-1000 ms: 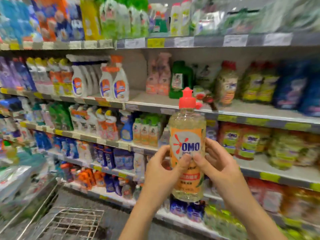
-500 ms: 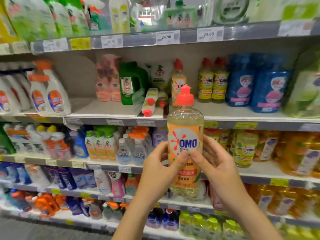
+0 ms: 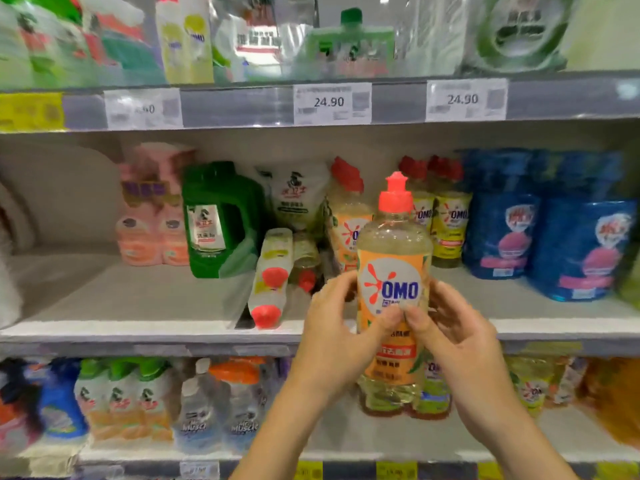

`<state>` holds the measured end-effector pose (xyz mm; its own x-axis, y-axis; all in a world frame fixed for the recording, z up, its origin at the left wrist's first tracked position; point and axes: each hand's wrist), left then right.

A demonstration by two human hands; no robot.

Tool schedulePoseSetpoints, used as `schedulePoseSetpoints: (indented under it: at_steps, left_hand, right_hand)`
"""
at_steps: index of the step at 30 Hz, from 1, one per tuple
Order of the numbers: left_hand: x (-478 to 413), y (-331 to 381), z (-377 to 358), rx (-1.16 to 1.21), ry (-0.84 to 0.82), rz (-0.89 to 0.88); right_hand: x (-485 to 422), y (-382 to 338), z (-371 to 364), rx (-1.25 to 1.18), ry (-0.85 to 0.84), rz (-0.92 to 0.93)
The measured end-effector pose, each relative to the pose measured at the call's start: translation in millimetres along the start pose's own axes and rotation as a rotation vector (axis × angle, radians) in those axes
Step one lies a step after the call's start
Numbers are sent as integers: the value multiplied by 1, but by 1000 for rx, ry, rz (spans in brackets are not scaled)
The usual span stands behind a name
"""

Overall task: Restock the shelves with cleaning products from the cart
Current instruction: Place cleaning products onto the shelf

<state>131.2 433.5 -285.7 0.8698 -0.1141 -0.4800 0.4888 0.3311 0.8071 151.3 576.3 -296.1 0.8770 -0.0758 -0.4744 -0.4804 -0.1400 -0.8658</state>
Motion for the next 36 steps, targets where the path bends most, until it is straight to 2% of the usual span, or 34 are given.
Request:
schedulePoseSetpoints:
  at_steps: [4,9,19,24,31,36]
  left_hand:
    - [-40,-15,0,-168,-14,-73]
    - [-70,-27,-4,-220,-26,-27]
    - [-95,-59,1,-172,37,-34]
    - [-99,-64,-10,-100,94,54]
    - [-108,-66,-17,-137,93,98]
    - [-106,-67,-28,-107,182,101]
  right_hand:
    - [-33,15,2,29,51,64]
    - [-63,32,6,85,38,85]
    - [-96,73,0,4,-73,-58]
    - [-111,82,3,39,-132,-68]
    - [-123,101,5,71,-101,-49]
    - [-126,107,6,38,-153,-52]
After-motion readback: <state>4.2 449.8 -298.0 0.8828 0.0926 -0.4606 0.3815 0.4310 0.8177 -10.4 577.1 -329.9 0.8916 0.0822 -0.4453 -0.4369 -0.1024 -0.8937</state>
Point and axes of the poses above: each hand's wrist, its own x-axis away from the middle knuckle, its own z-axis out of the back of the hand, y = z × x, and after that the axes turned 1 degree about -x, right-handed
